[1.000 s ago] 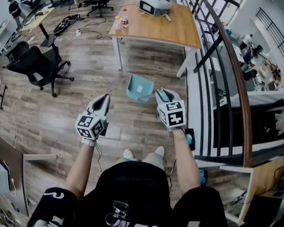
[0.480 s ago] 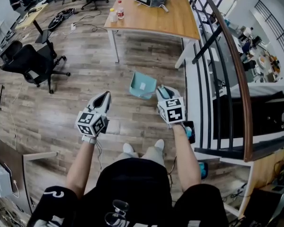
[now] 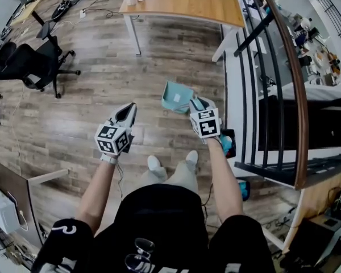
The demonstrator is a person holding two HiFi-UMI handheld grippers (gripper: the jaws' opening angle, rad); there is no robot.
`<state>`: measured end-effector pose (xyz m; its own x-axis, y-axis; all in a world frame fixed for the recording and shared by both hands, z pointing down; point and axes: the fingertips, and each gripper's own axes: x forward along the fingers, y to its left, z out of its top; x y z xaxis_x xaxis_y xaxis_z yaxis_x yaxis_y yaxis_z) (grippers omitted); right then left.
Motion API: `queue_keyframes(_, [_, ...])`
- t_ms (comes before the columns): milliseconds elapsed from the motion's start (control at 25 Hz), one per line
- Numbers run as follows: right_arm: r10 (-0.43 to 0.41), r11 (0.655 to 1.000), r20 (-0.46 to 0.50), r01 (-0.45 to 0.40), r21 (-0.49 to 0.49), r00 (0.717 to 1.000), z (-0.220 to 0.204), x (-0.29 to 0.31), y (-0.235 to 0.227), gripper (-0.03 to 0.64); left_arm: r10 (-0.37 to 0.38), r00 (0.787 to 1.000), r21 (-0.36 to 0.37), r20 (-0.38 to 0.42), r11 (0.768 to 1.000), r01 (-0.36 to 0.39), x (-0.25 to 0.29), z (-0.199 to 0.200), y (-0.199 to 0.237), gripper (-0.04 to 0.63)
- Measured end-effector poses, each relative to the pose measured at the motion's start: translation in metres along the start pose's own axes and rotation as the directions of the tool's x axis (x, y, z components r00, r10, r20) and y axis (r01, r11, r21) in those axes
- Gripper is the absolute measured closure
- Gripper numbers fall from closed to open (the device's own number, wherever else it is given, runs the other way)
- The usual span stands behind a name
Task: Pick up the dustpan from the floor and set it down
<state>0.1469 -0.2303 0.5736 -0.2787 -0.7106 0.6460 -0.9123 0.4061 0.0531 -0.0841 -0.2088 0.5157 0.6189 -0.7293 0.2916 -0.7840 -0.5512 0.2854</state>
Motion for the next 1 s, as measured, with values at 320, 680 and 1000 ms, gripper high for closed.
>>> queue_keyframes(320, [0.045, 0.999, -0.089, -0.046, -0.008, 0.995, -0.061, 0.067, -0.016, 0.525, -0.008, 0.996, -0.03, -0.084, 1.0, 0.005, 0.046, -0.038, 0.008, 0.598])
queue_keyframes(680, [0.094, 0.995, -0.156, -0.097, -0.012, 0.983, -0.126, 0.139, -0.033, 0.525, -0.014, 0.987, -0.051, -0.16, 0.999, 0.006, 0.094, -0.08, 0.017, 0.598])
queue_keyframes(1000, [0.117, 0.991, -0.209, -0.127, -0.037, 0.971, -0.175, 0.174, -0.037, 0.525, 0.014, 0.978, -0.086, -0.207, 0.996, -0.033, 0.114, -0.115, 0.026, 0.598])
